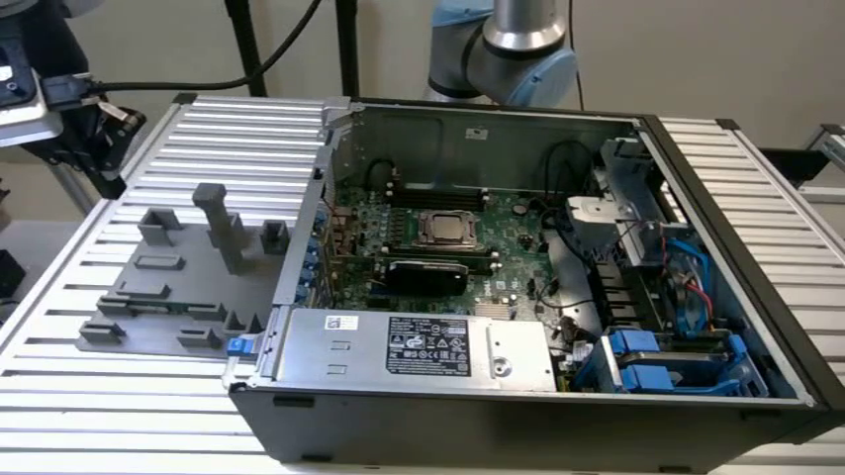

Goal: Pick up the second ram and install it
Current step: 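Reach for the second ram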

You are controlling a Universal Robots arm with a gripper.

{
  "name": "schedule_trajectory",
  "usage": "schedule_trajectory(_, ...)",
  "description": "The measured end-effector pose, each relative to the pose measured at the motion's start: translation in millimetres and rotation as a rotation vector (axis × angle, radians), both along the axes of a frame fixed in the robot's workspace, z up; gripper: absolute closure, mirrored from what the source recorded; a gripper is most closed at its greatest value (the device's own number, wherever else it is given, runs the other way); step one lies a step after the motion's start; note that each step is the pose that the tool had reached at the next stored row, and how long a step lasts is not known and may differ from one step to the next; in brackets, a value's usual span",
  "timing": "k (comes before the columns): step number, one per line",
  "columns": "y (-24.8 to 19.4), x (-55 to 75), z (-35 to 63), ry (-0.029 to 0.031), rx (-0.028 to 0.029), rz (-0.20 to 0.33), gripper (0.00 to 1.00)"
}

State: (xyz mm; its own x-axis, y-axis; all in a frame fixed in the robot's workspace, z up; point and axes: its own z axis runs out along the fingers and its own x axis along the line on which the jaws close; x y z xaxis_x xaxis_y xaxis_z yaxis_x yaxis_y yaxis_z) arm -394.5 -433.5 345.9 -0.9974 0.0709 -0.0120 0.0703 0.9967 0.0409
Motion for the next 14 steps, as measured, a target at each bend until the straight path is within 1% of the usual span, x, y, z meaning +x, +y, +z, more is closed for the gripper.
schedule_trajectory(1, -0.4, 0.0, -0.2, 0.0014, -0.0001, 0.001, 1.00)
schedule_trajectory(3, -0.5, -0.1, -0.2, 0.0023, -0.0001, 0.000, 1.00)
schedule_trajectory(14, -0.5, -0.1, -0.2, 0.0024, -0.0001, 0.001, 1.00)
